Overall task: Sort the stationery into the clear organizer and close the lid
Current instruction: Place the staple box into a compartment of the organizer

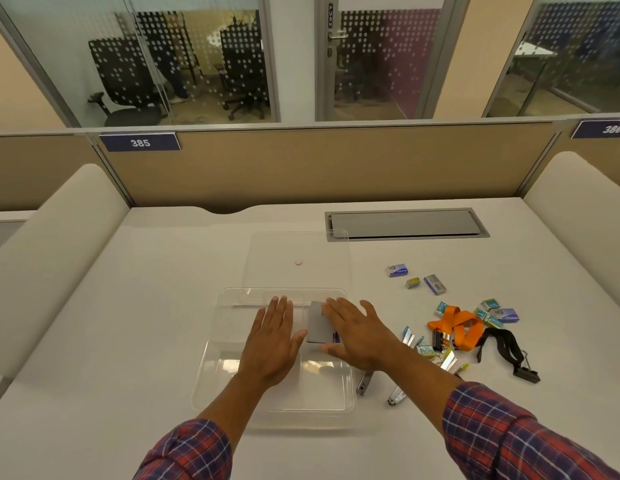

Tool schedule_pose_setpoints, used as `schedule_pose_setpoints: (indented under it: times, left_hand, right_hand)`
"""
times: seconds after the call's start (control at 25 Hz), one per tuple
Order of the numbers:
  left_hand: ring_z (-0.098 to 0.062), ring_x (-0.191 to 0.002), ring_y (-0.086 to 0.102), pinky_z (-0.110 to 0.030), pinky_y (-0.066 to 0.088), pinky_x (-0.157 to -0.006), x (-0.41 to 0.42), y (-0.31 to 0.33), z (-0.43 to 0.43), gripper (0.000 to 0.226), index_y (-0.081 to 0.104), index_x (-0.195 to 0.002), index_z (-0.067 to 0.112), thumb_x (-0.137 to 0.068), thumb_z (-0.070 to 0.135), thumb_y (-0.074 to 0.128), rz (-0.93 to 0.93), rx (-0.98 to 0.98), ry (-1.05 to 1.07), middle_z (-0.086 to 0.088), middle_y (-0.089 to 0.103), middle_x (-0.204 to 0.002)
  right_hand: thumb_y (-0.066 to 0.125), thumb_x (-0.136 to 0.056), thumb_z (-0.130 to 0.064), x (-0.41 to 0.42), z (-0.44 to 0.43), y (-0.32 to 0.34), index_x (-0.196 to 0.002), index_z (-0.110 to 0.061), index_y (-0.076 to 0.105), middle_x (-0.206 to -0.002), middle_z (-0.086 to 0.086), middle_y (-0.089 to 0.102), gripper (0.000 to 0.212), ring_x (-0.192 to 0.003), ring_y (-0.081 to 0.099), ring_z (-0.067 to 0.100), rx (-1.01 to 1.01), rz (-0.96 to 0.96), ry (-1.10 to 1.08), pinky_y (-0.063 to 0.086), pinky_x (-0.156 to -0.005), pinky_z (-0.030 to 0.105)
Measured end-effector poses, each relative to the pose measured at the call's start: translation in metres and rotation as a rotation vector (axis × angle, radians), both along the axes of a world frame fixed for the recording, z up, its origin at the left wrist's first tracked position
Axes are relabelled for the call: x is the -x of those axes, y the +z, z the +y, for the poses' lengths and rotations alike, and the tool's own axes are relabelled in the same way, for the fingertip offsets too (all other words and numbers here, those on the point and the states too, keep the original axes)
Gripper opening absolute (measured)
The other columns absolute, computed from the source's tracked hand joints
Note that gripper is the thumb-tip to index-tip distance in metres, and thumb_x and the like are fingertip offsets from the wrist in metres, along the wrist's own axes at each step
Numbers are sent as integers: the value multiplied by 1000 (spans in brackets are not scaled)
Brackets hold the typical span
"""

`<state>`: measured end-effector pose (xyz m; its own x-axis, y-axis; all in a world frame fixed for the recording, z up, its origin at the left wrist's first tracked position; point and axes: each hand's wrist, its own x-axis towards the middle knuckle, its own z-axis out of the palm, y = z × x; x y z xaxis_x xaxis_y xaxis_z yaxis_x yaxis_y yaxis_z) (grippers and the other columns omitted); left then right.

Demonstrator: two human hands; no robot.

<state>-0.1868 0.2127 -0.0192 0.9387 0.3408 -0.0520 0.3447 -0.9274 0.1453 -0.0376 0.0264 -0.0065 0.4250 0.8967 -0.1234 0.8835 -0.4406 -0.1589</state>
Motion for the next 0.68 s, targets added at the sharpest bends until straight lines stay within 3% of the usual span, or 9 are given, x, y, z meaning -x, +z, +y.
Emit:
schedule_pose_setpoints:
  times: [0.24,0.36,0.52,0.68]
  left_hand:
    - [-20,-155,-21,-40,-13,-126,-24,13,-18,85,-15,-160,20,-93,72,-9,-59,1,-12,-1,-24,-167]
    - [-21,-156,-19,-41,-13,-126,-54,21,-38,84,-12,-161,21,-94,70,-1,-63,13,-20,-1,-21,-168]
    - [-24,-158,-12,-44,-3,-129,-93,24,-74,83,-2,-163,18,-95,66,-1,-69,9,-81,-7,-9,-172]
    - [-25,-159,-6,-40,-7,-127,-145,23,-119,78,5,-163,18,-100,63,7,-81,31,-180,-7,-2,-172]
  right_hand:
    - [9,-92,-80,-12,-23,0,-159,-28,-8,-170,-2,-8,86,-155,-6,19,-132,53,-190,0,-122,49]
    - [4,-90,-79,-31,-47,-1,-159,-27,-8,-170,0,-8,87,-156,-5,21,-106,45,-303,1,-122,50]
    - [13,-93,-76,-62,-87,-3,-160,-24,-2,-170,3,-2,86,-156,2,25,-73,26,-432,9,-122,52]
    - [26,-98,-69,-98,-129,-2,-159,-19,12,-167,8,18,80,-151,22,28,-115,-26,-529,27,-118,51]
